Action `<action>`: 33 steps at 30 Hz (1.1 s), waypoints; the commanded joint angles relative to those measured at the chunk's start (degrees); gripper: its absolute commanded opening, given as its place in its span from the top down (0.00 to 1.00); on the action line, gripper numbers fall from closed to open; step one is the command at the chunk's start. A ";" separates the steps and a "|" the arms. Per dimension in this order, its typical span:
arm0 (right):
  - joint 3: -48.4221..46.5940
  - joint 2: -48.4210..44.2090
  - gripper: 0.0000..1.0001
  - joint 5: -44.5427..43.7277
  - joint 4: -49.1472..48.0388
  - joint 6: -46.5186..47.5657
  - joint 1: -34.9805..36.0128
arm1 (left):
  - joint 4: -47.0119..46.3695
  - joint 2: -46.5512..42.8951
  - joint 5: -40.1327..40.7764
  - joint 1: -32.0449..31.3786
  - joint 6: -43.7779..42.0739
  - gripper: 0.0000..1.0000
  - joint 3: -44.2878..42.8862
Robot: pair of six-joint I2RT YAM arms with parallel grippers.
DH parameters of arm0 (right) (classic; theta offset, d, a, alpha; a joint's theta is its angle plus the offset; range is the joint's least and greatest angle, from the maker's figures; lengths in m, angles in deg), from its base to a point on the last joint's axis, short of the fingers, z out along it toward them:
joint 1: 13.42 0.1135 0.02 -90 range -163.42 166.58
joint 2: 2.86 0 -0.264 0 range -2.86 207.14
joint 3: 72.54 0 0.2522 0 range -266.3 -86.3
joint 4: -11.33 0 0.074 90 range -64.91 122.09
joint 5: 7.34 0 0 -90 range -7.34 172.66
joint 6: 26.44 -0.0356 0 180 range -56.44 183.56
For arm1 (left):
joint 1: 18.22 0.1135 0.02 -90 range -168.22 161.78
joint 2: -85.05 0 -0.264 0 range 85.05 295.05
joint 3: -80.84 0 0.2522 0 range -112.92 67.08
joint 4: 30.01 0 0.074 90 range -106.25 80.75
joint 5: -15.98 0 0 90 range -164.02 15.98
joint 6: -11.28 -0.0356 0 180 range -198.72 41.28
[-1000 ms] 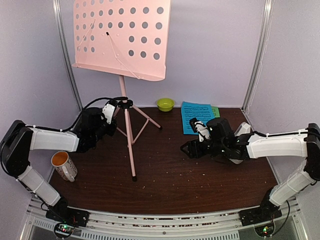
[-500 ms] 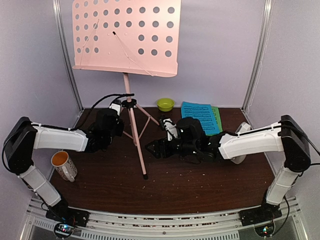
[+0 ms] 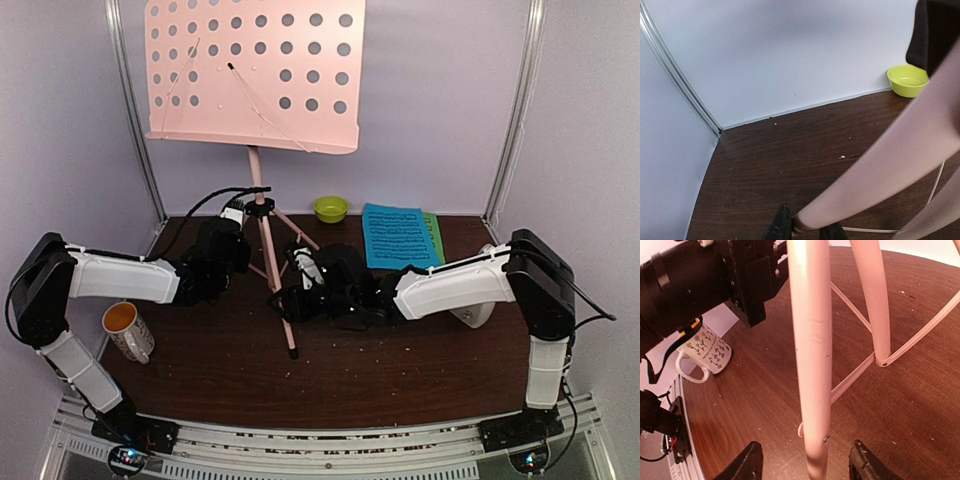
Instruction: Set up the instrument practice props
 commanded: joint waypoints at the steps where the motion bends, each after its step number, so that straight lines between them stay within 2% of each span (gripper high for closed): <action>1: -2.74 1.46 0.48 -2.04 0.75 -0.74 0.29 | -2.76 1.33 -6.42 -1.26 10.88 1.00 0.05; 10: -1.52 -1.11 0.81 -6.38 3.05 0.35 0.15 | -4.45 3.09 -7.89 -1.24 10.47 1.00 -1.09; 18: 3.38 -5.82 0.99 -11.60 3.70 0.66 -0.20 | -6.85 4.98 -10.15 -1.32 11.44 1.00 -1.90; 33: 14.47 -15.74 1.00 -18.46 4.18 4.31 -2.71 | -9.99 10.44 -14.50 -2.10 9.52 1.00 -7.20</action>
